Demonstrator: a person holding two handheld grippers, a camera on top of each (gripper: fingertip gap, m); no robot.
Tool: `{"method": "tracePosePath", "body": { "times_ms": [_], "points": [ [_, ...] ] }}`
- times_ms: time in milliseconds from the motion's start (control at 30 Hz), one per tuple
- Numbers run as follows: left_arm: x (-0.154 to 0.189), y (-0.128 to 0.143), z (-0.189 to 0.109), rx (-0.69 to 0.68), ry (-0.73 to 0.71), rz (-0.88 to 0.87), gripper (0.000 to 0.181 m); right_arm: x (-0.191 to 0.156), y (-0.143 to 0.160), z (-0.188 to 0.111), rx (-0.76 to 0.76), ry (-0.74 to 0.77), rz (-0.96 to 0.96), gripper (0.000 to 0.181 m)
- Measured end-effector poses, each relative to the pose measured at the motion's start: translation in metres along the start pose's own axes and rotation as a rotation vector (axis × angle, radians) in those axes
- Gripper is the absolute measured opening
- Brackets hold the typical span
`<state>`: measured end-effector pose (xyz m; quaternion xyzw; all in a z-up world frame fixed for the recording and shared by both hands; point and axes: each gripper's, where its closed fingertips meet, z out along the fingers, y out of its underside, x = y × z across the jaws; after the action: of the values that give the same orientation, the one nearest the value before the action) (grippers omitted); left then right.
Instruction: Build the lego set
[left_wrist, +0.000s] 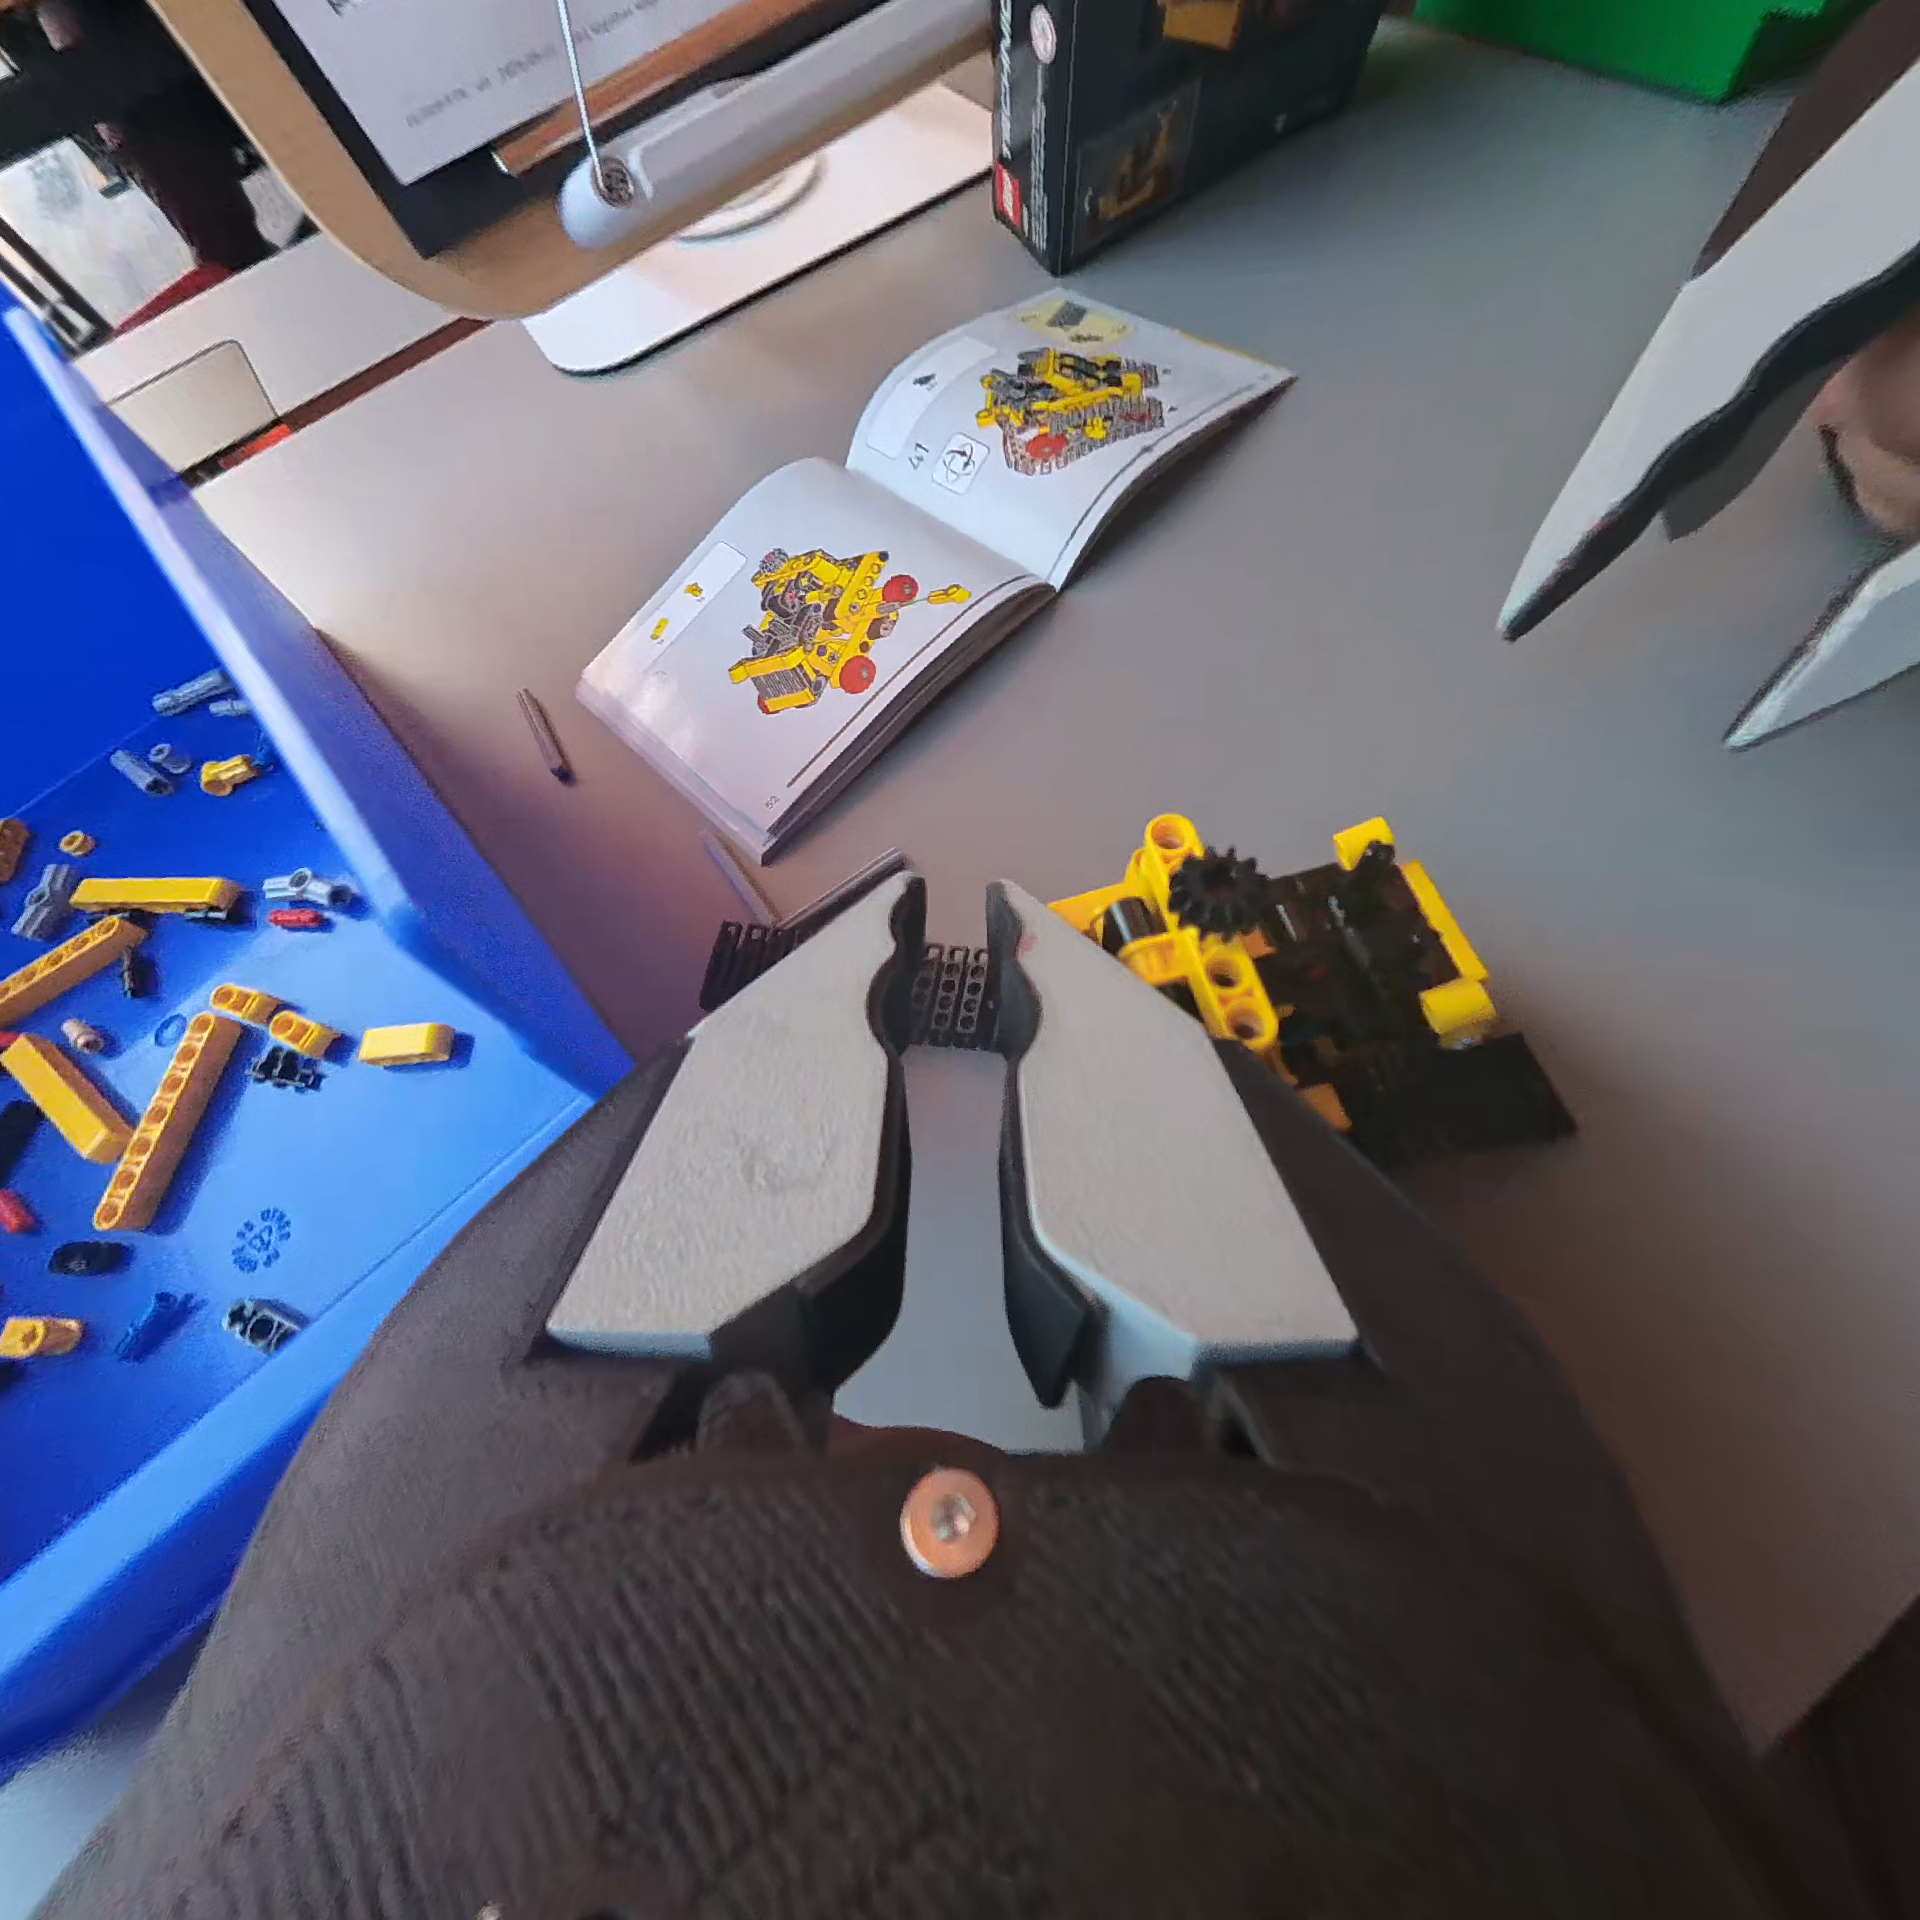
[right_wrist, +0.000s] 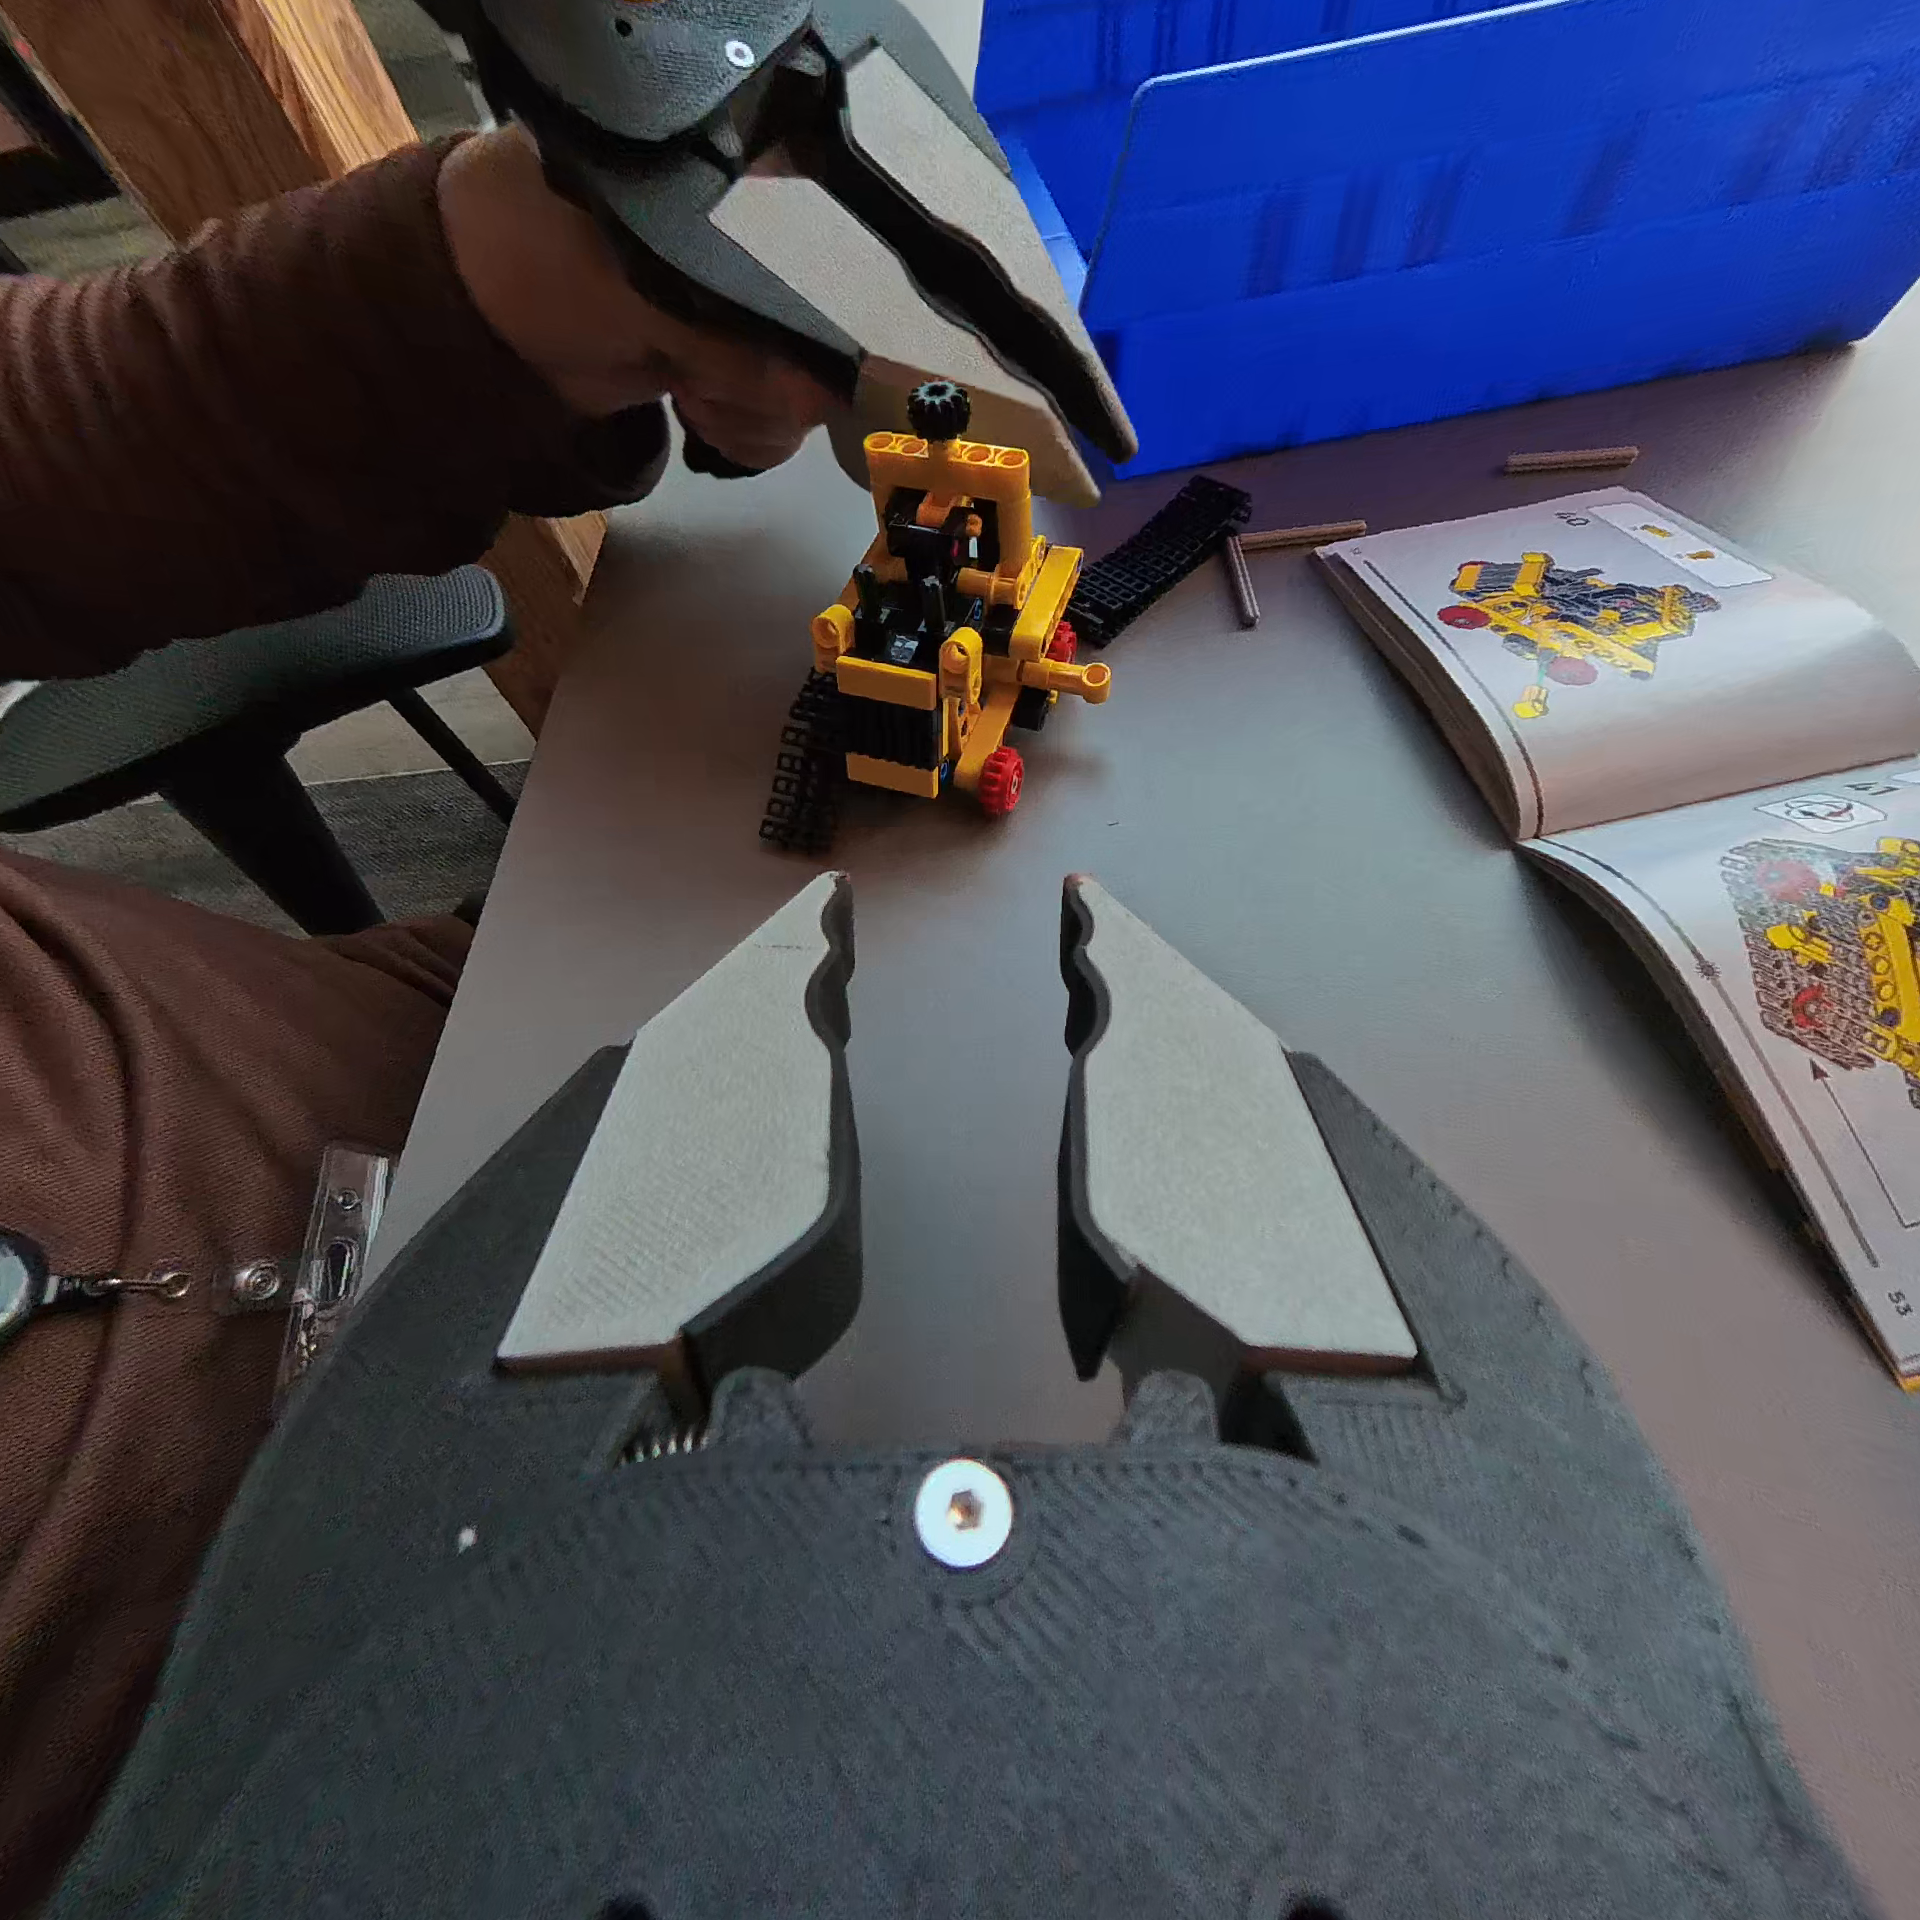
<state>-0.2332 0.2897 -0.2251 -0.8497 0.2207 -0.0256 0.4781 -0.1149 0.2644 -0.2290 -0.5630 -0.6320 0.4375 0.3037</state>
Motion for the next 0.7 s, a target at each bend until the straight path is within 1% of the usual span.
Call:
{"method": "tracePosePath", "body": {
  "times_ms": [133, 200, 333, 433, 500, 567, 633, 700],
  "points": [
    [-0.005, 0.007, 0.014, -0.105, -0.006, 0.020, 0.002, 0.000, -0.001, -0.001, 0.007, 0.004, -0.004, 0.036],
    [-0.010, 0.006, 0.018, -0.132, -0.048, 0.066, 0.000, 0.000, -0.001, -0.001, 0.006, 0.005, -0.008, 0.036],
    [-0.013, 0.003, 0.025, -0.217, -0.079, 0.149, 0.000, -0.001, 0.000, 0.000, -0.002, 0.001, -0.012, 0.035],
    [-0.006, 0.018, 0.030, -0.348, -0.007, 0.165, 0.000, -0.002, 0.000, 0.000, -0.001, 0.000, -0.018, 0.035],
    [-0.007, 0.029, 0.032, -0.401, 0.000, 0.186, 0.000, -0.002, 0.000, 0.000, 0.000, -0.001, -0.022, 0.034],
    [-0.008, 0.037, 0.033, -0.420, 0.003, 0.192, 0.000, -0.003, 0.000, -0.001, 0.004, -0.004, -0.020, 0.033],
    [-0.003, 0.038, 0.030, -0.391, 0.043, 0.188, 0.000, -0.002, -0.001, -0.001, 0.011, -0.010, -0.012, 0.033],
    [0.002, 0.043, 0.022, -0.394, 0.089, 0.178, 0.000, -0.002, -0.002, -0.002, 0.018, -0.015, -0.003, 0.033]
  ]
}}
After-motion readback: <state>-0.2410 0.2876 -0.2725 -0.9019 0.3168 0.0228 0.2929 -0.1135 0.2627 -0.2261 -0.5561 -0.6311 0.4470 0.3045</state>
